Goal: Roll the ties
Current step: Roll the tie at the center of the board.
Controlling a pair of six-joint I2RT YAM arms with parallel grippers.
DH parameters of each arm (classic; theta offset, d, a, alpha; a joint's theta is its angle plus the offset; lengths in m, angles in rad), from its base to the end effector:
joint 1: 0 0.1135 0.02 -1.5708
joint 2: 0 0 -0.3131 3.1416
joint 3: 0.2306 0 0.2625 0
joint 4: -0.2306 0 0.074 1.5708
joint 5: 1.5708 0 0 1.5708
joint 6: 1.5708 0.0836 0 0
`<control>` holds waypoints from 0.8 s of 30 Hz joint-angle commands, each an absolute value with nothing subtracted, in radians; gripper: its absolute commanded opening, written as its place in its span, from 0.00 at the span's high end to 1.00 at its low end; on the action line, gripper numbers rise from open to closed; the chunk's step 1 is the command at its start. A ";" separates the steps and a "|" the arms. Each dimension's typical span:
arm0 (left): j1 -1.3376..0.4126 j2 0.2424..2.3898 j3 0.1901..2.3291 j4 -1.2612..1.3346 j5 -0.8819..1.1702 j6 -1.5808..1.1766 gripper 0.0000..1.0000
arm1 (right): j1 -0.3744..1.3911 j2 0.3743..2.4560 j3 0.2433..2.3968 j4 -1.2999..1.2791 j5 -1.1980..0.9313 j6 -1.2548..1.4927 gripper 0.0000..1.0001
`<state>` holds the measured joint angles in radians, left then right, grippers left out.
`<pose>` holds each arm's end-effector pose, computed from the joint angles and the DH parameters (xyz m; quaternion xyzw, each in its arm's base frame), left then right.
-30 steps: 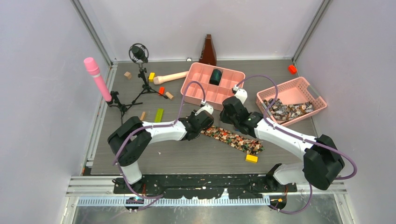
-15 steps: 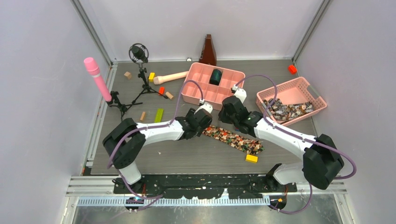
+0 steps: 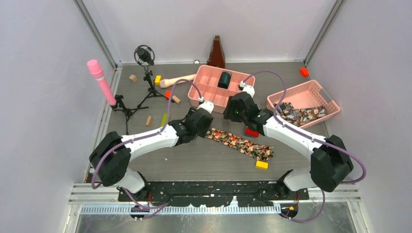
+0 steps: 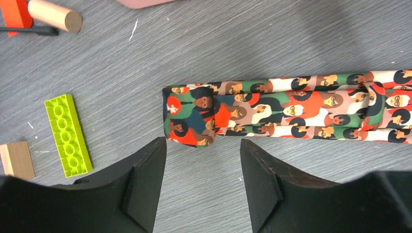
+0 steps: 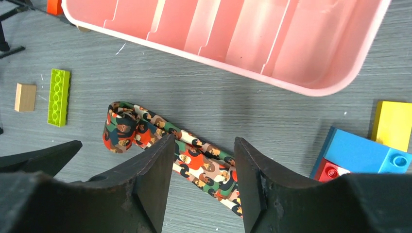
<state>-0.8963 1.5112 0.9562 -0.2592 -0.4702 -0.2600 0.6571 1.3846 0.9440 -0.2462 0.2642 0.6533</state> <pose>0.2495 -0.2514 0.2344 0.2010 0.8853 -0.0150 0.4191 0.2813 0.1894 0.2684 0.0546 0.8961 0.1640 0.4088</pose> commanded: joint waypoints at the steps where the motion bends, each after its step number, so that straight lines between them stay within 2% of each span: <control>1: -0.871 1.449 0.925 -0.221 -0.442 -0.292 0.42 | 0.653 1.405 1.003 -0.209 0.203 0.582 0.45; 5: -0.819 1.381 0.891 -0.202 -0.407 -0.335 0.51 | 0.653 1.429 1.016 -0.171 0.104 0.544 0.48; 9: -0.730 1.270 0.825 -0.172 -0.339 -0.393 0.55 | 0.656 1.498 1.080 -0.143 -0.077 0.523 0.61; 17: -0.586 1.112 0.735 -0.167 -0.260 -0.482 0.67 | 0.701 1.663 1.196 -0.042 -0.267 0.565 0.86; 24: -0.457 1.076 0.681 -0.183 -0.189 -0.535 0.78 | 0.732 1.801 1.133 0.329 -0.312 0.756 0.99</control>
